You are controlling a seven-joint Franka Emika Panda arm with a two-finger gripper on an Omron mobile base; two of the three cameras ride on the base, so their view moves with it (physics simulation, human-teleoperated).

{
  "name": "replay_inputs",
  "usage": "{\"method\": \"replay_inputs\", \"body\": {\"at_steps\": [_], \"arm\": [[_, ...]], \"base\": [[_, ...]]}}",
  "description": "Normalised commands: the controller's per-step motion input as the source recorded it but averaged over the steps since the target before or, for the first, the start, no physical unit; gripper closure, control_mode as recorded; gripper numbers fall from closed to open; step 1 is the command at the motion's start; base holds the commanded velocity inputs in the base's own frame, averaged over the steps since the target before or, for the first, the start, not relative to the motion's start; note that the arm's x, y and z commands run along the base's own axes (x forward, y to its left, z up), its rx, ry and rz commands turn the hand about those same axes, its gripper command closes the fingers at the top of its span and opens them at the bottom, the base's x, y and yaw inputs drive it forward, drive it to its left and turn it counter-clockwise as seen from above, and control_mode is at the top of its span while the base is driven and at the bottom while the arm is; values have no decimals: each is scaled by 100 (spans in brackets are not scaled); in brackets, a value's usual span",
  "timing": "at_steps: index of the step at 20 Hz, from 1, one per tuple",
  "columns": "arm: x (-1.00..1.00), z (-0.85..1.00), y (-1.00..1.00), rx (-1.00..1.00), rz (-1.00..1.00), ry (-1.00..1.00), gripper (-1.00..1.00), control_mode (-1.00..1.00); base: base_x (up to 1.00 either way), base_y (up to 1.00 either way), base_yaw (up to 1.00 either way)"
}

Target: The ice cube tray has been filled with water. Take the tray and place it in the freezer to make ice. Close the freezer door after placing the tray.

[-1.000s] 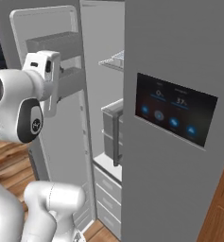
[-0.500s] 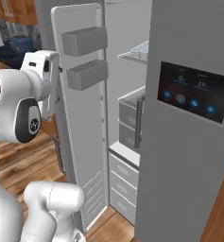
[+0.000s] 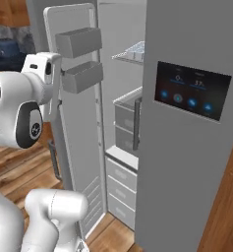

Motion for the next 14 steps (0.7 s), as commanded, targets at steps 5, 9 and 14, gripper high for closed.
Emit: {"method": "replay_inputs", "body": {"at_steps": [5,9,14], "arm": [[0,0,0,0,0,0,-100,100],[0,0,0,0,0,0,-100,100],[0,0,0,0,0,0,-100,100]], "base": [[-17,8,-25],[-45,15,-24],[-53,20,-23]]}}
